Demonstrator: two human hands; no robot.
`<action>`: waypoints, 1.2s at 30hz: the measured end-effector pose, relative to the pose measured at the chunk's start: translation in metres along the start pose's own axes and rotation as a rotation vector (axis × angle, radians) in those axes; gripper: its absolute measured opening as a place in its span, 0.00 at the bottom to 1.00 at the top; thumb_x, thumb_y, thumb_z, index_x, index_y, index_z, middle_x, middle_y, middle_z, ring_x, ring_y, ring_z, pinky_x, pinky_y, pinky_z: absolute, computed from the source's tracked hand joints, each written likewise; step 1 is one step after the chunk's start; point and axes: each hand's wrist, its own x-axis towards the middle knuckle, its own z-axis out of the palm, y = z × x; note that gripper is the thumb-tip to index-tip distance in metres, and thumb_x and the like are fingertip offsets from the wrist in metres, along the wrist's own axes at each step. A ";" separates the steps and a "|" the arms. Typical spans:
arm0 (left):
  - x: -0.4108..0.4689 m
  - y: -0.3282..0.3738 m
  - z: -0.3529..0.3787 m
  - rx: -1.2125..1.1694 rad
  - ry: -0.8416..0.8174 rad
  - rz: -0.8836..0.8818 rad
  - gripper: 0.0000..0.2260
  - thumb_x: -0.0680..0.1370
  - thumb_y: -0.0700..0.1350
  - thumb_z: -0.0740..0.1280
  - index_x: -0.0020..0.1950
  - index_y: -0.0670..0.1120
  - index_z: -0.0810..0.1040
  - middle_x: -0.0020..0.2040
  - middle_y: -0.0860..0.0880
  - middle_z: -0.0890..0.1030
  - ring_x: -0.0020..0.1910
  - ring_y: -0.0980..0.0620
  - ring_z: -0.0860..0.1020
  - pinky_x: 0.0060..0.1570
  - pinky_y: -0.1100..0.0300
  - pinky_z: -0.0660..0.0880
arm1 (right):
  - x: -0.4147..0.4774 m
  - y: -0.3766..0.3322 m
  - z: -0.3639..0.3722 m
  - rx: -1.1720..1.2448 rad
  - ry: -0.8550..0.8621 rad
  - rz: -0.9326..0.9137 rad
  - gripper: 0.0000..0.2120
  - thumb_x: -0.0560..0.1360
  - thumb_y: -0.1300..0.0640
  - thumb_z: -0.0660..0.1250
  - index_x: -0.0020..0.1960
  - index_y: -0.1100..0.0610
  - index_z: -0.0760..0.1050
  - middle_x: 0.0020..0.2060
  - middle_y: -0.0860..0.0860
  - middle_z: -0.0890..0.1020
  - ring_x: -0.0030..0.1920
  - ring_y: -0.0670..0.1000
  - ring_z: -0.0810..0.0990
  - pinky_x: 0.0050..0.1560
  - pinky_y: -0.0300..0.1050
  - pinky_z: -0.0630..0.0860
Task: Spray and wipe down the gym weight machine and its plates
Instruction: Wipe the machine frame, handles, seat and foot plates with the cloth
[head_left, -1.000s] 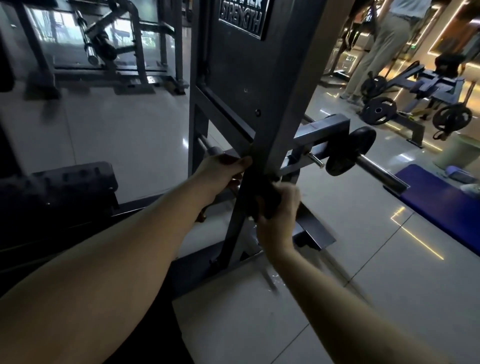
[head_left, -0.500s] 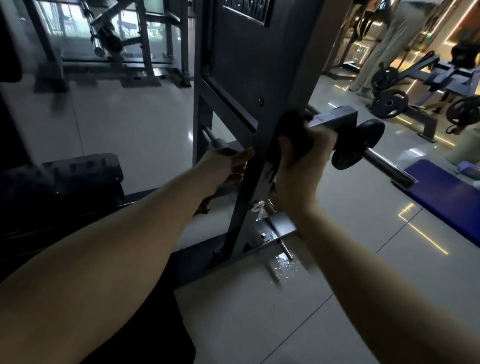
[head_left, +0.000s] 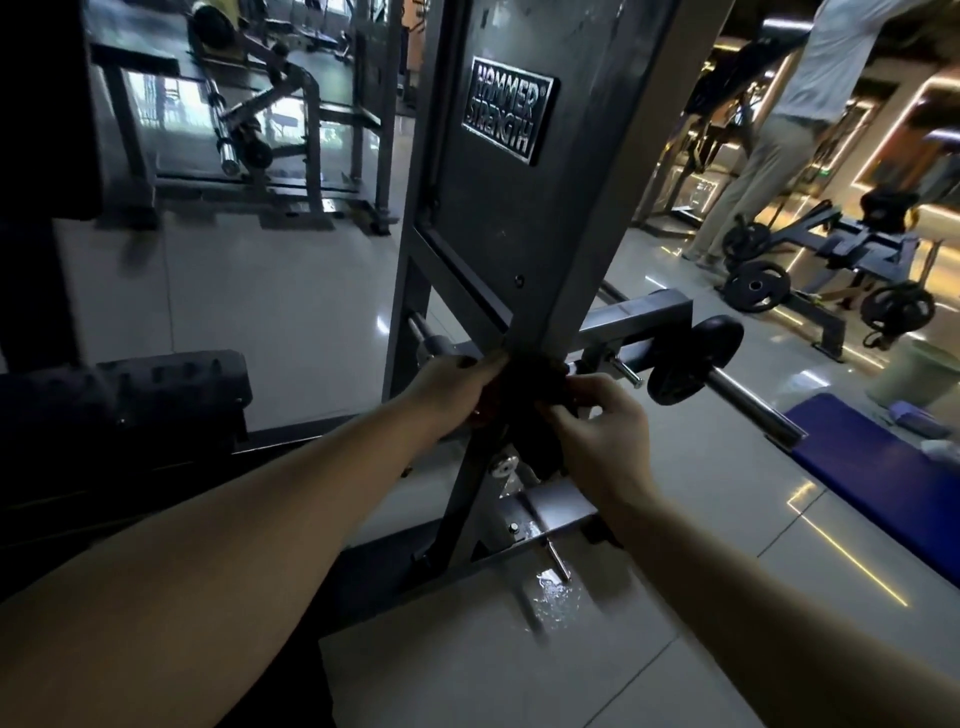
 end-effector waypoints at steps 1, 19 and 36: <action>-0.006 0.005 0.001 -0.018 -0.032 0.014 0.20 0.77 0.64 0.68 0.49 0.47 0.83 0.50 0.42 0.85 0.51 0.43 0.85 0.57 0.47 0.81 | 0.004 -0.007 -0.005 0.045 0.008 -0.002 0.08 0.71 0.62 0.77 0.48 0.53 0.85 0.38 0.42 0.84 0.42 0.40 0.82 0.44 0.33 0.74; -0.044 0.037 0.004 0.255 0.265 0.534 0.06 0.76 0.46 0.75 0.50 0.45 0.83 0.46 0.52 0.82 0.45 0.62 0.80 0.42 0.73 0.72 | 0.009 -0.052 -0.028 0.443 -0.229 0.005 0.20 0.78 0.77 0.61 0.59 0.59 0.83 0.43 0.49 0.88 0.45 0.46 0.87 0.44 0.39 0.83; -0.003 0.263 0.001 0.293 0.740 0.977 0.07 0.79 0.36 0.66 0.53 0.37 0.83 0.48 0.52 0.72 0.50 0.51 0.75 0.42 0.73 0.63 | 0.050 -0.074 -0.030 0.518 0.121 -0.040 0.22 0.78 0.70 0.66 0.59 0.44 0.80 0.46 0.44 0.86 0.47 0.54 0.86 0.52 0.51 0.83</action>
